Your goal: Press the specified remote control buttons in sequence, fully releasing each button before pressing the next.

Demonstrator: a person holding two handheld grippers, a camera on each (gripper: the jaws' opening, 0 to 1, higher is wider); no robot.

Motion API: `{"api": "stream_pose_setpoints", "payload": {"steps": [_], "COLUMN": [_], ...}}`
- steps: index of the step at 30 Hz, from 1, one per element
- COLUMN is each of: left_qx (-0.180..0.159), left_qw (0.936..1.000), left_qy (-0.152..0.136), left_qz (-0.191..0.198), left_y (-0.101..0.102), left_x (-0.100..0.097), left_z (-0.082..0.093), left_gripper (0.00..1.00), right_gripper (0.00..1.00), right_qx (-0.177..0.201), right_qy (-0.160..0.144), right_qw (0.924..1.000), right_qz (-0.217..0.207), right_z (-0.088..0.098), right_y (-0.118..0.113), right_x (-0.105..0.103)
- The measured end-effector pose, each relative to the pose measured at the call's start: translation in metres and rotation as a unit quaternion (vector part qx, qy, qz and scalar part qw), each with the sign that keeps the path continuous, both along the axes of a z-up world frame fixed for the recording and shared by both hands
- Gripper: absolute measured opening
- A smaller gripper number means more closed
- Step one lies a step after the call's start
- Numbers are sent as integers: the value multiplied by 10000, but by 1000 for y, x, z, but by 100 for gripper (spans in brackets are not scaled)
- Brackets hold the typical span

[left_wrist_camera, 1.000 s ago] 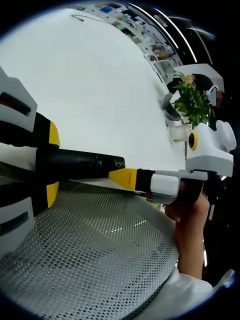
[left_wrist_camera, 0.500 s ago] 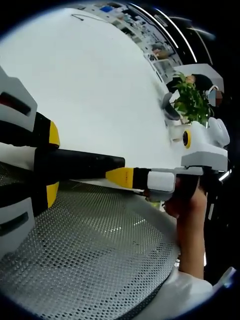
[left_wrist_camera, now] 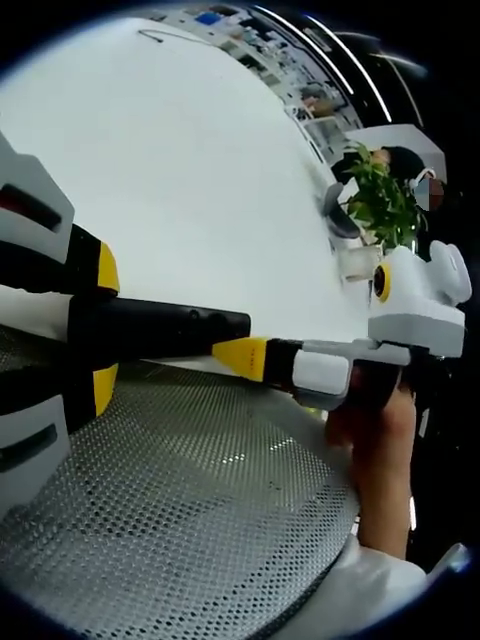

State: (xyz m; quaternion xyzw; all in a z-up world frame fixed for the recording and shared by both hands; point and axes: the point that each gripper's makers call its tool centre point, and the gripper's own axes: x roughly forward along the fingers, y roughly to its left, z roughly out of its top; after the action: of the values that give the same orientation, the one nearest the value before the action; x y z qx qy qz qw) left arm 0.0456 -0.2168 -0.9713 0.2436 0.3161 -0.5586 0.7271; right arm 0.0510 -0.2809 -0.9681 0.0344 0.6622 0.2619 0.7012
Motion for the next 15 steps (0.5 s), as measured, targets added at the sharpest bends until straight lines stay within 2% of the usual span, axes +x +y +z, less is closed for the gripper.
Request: {"api": "stream_pose_setpoints", "payload": {"steps": [7,12,15], "left_qx": [35,70,93], "left_qw": [10000,9999,9998], "left_qy": [-60,-109,-140], "left_qz": [-39,-92,-116], "left_y": [0,0,0], "left_x": [0,-1,-1], "left_z": [0,0,-1], "left_gripper": [25,25,25], "right_gripper": [0,0,0], "right_qx": [37,292,426], "right_qy": [97,-290,-293], "right_qw": [9997,9978,9970], "right_qz": [-234,-514,-569], "right_z": [2,12,13], "right_y": [-2,-2,0], "right_x": [1,16,17]}}
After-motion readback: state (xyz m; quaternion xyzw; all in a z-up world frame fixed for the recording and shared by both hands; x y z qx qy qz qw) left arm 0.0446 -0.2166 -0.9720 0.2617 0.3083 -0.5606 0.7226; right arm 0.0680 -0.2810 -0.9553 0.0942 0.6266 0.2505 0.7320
